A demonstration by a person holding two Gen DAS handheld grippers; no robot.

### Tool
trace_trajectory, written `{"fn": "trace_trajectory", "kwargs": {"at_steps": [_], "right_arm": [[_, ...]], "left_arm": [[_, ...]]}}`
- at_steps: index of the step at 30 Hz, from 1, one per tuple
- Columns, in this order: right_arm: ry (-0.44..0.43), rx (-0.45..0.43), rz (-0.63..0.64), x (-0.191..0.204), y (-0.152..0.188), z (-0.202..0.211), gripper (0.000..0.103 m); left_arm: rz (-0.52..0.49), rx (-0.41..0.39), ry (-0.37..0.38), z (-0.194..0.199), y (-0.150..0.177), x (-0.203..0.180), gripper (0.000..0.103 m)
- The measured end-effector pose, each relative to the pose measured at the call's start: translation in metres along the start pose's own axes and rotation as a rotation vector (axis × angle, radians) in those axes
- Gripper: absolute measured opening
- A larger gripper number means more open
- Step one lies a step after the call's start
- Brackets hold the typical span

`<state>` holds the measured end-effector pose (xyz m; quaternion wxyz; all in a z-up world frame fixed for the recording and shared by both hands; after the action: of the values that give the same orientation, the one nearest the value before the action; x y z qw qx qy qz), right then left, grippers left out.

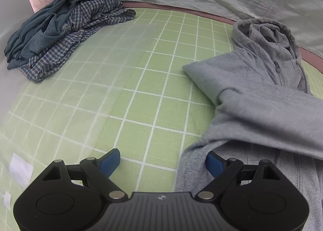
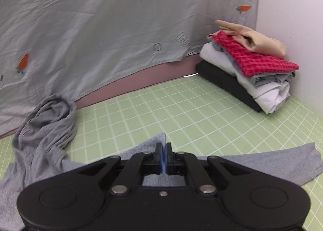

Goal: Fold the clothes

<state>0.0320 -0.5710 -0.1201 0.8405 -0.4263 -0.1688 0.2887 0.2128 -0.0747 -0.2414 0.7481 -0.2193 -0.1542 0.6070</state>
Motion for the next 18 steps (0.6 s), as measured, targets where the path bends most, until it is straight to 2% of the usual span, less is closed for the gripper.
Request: {"fn": "trace_trajectory", "kwargs": {"at_steps": [2,4,10,13,15,17,18], "right_arm": [[0.042,-0.017,-0.016,-0.017,-0.011,-0.006,0.002],[0.044,-0.016,-0.041,-0.026,-0.016,-0.012,0.002],[0.072,0.025,-0.031,-0.037,-0.003,-0.028,0.002],[0.103,0.117,-0.016,-0.038,0.017,-0.045,0.003],[0.121,0.155,-0.005,-0.039,0.031,-0.05,0.01],[0.114,0.161,-0.015,-0.036,0.039,-0.047,0.042],[0.108,0.156,-0.024,-0.034,0.043,-0.043,0.044]], "left_arm": [[0.03,0.004,0.009,0.0,0.001,0.002,0.09],[0.062,0.006,0.024,-0.001,0.001,0.005,0.09],[0.098,0.018,0.048,0.0,0.004,0.009,0.09],[0.076,0.035,0.047,0.001,0.004,0.006,0.089],[0.079,0.034,0.074,0.006,0.001,0.005,0.089],[0.085,0.03,0.1,0.011,-0.003,0.005,0.089],[0.091,0.027,0.113,0.013,-0.006,0.005,0.089]]}}
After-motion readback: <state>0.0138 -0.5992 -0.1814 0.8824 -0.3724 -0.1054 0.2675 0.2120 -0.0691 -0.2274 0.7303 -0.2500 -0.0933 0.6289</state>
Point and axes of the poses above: each gripper's, at about its wrist camera, not at the fingertips, and z roughly against the way its jaws point, x to its left, y to its underside, the point moved 10 cm from there along -z, roughly the way its jaws point, and after that the axes turned 2 degrees about -x, right-handed, at the moved point
